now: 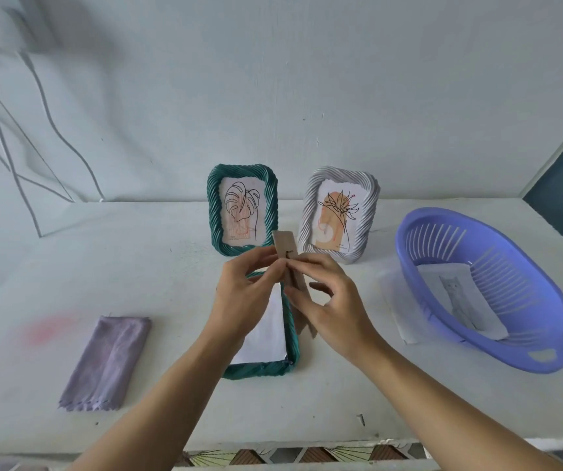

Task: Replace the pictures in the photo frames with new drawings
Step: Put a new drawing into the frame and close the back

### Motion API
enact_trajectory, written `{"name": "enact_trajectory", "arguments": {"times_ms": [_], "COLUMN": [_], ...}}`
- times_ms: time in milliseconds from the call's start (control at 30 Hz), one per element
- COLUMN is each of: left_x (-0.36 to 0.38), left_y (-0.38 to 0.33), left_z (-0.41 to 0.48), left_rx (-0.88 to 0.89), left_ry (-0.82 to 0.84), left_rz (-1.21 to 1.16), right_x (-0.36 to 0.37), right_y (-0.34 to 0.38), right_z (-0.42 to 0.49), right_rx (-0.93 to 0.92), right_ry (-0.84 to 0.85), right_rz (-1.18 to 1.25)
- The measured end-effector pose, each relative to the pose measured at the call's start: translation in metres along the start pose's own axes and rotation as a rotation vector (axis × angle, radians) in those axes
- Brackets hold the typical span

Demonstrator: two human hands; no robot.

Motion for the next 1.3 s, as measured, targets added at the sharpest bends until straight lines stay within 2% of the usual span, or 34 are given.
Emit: {"name": "enact_trajectory", "arguments": {"times_ms": [200,267,367,500,567,733,967,1300], "left_x": [-0.038,-0.048,-0.058,-0.066,-0.072,-0.089,-0.091,-0.086], "left_y": [0.0,0.004,0.012,0.018,0.02,0.03,0.038,0.058], "left_z": [-0.003,-0.006,-0.012,-0.016,-0.019,-0.023,-0.014,-0.008], "left_rx": [0.013,-0.008,-0.008,0.07,0.084,0.066,0.009,-0.052], "left_ry": [-0.092,-0.112,-0.113,-0.024,-0.002,-0.012,0.057,0.143], "left_rz": [0.038,0.049,0.156,0.489,0.537,0.551,0.585,0.682], "right_x": [0.002,0.007,0.023,0.034,0.037,0.04,0.043,0.045], "right_y": [-0.018,-0.027,-0.035,-0.038,-0.037,-0.038,-0.039,-0.051], "right_z": [0.012,0.015,0.014,0.013,0.014,0.015,0.025,0.022], "right_rx": [0.029,0.117,0.229,0.243,0.256,0.249,0.202,0.163], "right_ry": [-0.096,-0.041,0.085,0.092,0.085,0.016,-0.034,0.132], "right_rz": [-0.271,-0.194,0.048,0.099,0.097,-0.024,-0.269,-0.472]}}
Point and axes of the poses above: each hand's wrist, its own z-axis towards the middle knuckle, its own x-axis out of the palm, y = z × x, the point moved 7 cm from there along z, towards the middle knuckle, and after that the axes turned 7 degrees about x, right-handed, at the moved point
